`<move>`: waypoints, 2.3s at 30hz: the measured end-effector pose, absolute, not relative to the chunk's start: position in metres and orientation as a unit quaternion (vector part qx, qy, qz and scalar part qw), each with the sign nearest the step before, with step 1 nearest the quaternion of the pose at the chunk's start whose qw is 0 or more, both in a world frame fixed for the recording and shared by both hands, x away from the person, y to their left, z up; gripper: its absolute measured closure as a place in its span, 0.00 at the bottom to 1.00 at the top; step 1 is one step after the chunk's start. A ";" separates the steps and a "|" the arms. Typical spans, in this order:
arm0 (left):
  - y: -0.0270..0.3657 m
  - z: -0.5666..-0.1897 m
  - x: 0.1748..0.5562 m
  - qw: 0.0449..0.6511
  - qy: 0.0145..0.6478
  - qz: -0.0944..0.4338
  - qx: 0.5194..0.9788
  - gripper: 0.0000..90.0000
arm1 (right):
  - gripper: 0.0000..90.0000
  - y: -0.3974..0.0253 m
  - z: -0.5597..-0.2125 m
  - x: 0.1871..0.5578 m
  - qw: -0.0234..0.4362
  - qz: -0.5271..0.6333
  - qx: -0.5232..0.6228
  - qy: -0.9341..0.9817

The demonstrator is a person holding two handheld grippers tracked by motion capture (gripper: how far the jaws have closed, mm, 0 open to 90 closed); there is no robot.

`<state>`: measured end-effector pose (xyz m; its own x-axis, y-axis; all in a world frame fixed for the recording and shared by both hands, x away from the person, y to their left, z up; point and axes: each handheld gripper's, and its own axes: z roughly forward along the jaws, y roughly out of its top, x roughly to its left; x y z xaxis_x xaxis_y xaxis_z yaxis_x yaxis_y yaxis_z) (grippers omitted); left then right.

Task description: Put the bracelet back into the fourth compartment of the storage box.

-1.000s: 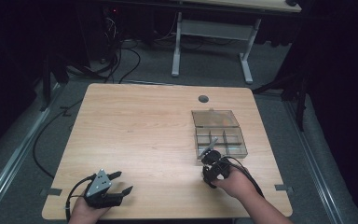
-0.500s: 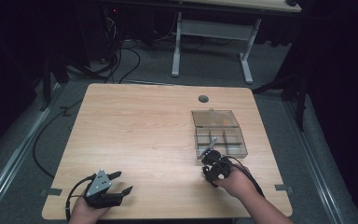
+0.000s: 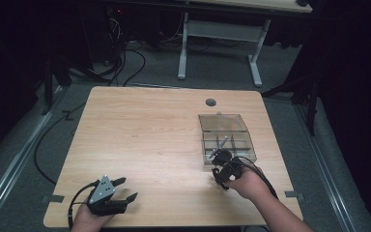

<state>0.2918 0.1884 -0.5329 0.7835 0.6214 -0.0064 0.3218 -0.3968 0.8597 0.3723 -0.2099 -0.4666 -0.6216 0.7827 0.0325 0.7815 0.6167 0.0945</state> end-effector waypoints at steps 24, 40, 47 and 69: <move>0.189 -0.533 0.292 0.470 0.288 0.160 0.819 0.33 | 0.78 -0.210 -0.432 0.396 0.013 0.051 0.433 0.900; 0.189 -0.533 0.292 0.470 0.287 0.159 0.819 0.34 | 0.78 -0.206 -0.426 0.429 0.012 0.049 0.426 0.903; 0.189 -0.533 0.292 0.470 0.287 0.159 0.820 0.33 | 0.78 -0.203 -0.430 0.441 0.007 0.046 0.427 0.903; 0.189 -0.533 0.292 0.469 0.287 0.159 0.820 0.33 | 0.78 -0.195 -0.454 0.470 0.003 0.026 0.402 0.915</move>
<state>0.2918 0.1889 -0.5330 0.7848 0.6197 -0.0084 0.3217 -0.3959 0.8601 0.4699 -0.1948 -0.4539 -0.6775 0.7354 0.0148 0.7350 0.6762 0.0502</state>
